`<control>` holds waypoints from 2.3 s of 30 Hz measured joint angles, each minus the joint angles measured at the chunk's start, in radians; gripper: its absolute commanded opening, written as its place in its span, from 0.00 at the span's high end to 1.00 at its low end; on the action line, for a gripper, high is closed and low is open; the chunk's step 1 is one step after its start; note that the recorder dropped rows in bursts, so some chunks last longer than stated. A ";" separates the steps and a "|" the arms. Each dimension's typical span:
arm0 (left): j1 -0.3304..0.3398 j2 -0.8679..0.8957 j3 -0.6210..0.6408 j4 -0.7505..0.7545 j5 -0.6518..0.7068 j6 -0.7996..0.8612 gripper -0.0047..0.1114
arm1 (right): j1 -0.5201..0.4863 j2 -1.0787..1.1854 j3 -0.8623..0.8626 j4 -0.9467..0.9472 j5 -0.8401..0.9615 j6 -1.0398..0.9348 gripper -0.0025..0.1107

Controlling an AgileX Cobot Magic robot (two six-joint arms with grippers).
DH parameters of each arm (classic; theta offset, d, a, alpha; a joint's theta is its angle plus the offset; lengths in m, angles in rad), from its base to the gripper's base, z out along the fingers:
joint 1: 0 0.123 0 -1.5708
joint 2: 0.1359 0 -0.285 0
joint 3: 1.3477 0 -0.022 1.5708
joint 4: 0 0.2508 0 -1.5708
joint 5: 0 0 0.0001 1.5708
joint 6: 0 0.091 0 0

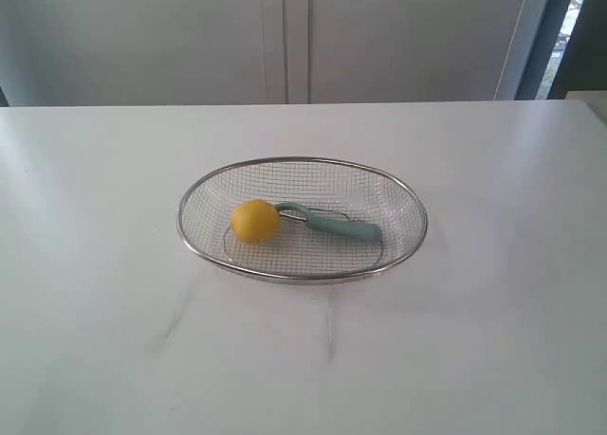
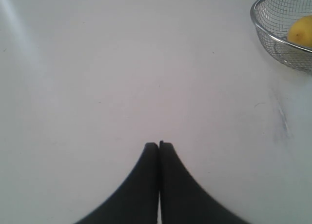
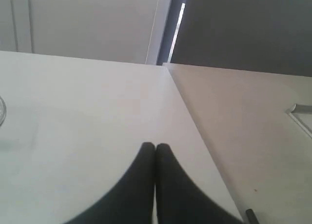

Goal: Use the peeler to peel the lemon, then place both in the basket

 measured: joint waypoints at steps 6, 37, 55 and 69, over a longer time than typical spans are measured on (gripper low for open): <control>0.000 0.000 0.000 0.000 0.000 0.000 0.96 | 0.000 -0.056 0.060 0.029 -0.068 0.010 0.98; 0.000 0.000 0.000 0.000 0.000 0.000 0.96 | 0.000 -0.057 0.392 0.039 -0.260 0.092 0.98; 0.000 0.000 0.000 -0.002 0.000 0.000 0.96 | 0.000 -0.057 0.392 0.039 -0.274 0.094 0.98; 0.000 0.000 0.000 -0.002 0.000 0.000 0.96 | 0.000 -0.057 0.392 0.039 -0.274 0.094 0.98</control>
